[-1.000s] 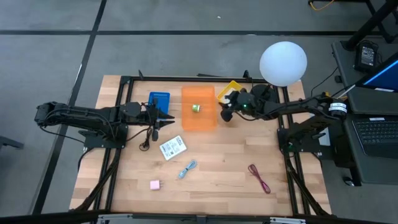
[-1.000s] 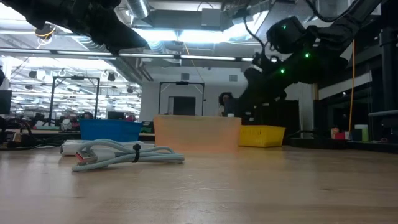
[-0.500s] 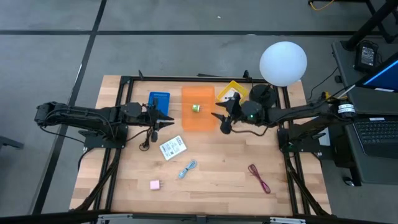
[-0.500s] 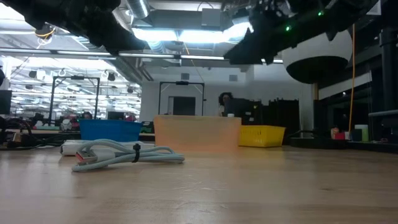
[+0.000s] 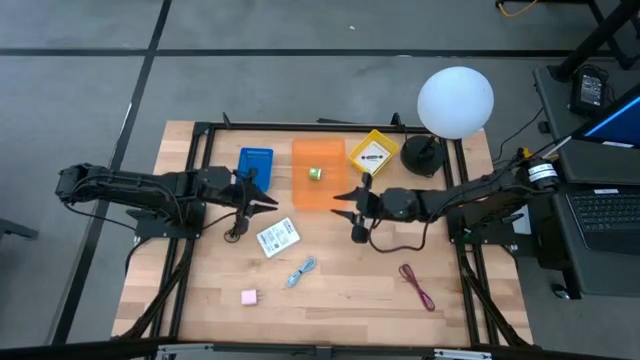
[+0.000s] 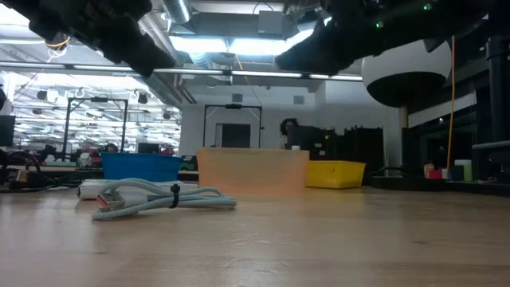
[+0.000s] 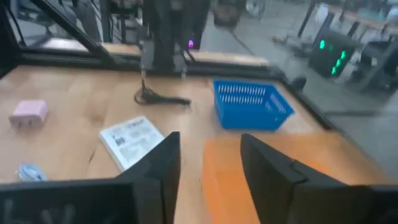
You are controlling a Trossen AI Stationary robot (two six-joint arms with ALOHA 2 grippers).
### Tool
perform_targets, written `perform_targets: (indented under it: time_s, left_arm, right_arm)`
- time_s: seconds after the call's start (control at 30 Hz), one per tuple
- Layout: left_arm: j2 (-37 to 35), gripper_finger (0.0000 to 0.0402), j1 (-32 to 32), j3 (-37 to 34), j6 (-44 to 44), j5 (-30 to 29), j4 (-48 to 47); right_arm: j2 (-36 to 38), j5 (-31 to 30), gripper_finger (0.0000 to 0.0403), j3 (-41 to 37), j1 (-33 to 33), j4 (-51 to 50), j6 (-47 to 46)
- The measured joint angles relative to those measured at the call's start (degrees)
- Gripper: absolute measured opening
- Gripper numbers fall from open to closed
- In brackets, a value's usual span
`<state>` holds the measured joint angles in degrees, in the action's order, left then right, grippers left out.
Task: Pick and place items into bin
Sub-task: Put the black USB cable wire into the blue basket
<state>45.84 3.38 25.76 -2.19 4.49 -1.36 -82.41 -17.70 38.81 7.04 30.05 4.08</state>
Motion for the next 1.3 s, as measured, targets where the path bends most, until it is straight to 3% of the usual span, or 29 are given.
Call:
perform_targets:
  time_s: [0.27, 0.5, 0.7, 0.9, 1.3]
  left_arm:
    - [0.0, 0.0047, -0.7, 0.0, 10.2, -1.0, -7.7]
    - [0.4, 0.0004, -3.5, 6.5, 17.5, -6.1, -21.5]
    - [0.7, 0.0002, -6.9, 12.7, 21.7, -6.4, -29.8]
    - [3.7, 0.0002, -11.9, 17.3, 30.7, -6.5, -37.9]
    - [17.0, 0.0003, -21.9, 23.0, 49.5, -7.5, -47.4]
  right_arm:
    - [0.0, -0.1, 0.0076, 0.0, -0.1, 3.9, 6.6]
    - [0.0, 0.1, 0.0041, 0.0, -1.3, 6.0, 6.9]
    - [0.0, 11.4, 0.0007, 0.0, -1.3, 5.1, 5.2]
    - [0.0, 13.3, 0.001, 0.0, -1.0, 5.3, 4.3]
    - [0.0, 13.3, 0.0012, 0.0, -1.0, 4.8, 0.2]
